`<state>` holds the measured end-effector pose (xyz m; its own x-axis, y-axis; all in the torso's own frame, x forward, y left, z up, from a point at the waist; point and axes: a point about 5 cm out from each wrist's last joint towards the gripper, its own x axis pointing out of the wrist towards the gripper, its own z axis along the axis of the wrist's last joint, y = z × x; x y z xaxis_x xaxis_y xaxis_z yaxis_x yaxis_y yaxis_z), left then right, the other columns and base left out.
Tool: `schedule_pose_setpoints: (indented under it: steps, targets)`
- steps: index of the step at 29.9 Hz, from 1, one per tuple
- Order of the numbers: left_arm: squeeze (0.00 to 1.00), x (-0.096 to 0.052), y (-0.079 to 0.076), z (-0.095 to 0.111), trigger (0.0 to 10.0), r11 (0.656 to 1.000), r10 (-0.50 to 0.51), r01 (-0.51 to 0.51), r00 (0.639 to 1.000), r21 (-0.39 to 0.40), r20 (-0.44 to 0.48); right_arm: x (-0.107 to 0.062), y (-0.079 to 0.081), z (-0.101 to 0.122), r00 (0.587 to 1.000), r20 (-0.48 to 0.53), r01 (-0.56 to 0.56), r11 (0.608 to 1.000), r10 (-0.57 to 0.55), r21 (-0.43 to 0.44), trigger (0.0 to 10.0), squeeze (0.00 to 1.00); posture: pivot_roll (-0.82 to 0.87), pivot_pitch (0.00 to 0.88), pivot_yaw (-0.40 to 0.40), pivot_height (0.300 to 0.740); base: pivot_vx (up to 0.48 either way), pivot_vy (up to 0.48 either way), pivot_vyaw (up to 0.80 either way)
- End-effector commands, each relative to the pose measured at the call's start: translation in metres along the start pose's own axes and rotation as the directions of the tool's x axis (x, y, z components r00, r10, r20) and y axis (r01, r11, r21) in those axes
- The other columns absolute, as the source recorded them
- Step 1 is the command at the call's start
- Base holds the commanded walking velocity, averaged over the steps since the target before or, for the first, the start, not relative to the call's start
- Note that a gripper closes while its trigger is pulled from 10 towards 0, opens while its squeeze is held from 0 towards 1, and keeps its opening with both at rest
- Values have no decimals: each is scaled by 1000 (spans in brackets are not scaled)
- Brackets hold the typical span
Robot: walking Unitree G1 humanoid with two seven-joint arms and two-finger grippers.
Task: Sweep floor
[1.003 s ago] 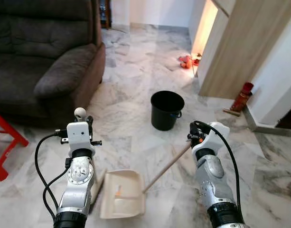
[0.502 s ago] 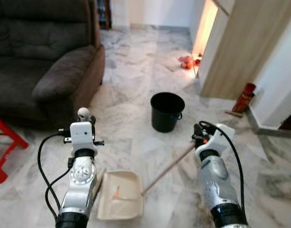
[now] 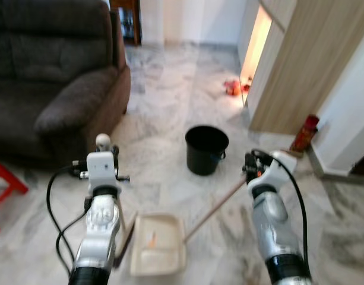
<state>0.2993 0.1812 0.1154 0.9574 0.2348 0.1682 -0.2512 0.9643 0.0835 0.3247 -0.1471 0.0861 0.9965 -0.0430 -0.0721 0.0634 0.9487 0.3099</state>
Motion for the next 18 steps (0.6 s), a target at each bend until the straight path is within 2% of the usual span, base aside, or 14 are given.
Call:
schedule_pose_setpoints:
  steps: [1, 18]
  targets:
    - [0, 5, -6, 13, 10000, 1000, -16, 16, 998, -6, 56, 2, 2, 10, 999, 44, -9, 999, 7, 40, 10000, 0, 76, 0, -58, 740, 356, 0, 0]
    - [0, 5, -5, 12, 10000, 1000, -9, 9, 999, -6, 52, 2, 2, 9, 999, 41, -4, 998, 2, 55, 10000, 0, 80, 0, -59, 740, 357, 0, 0]
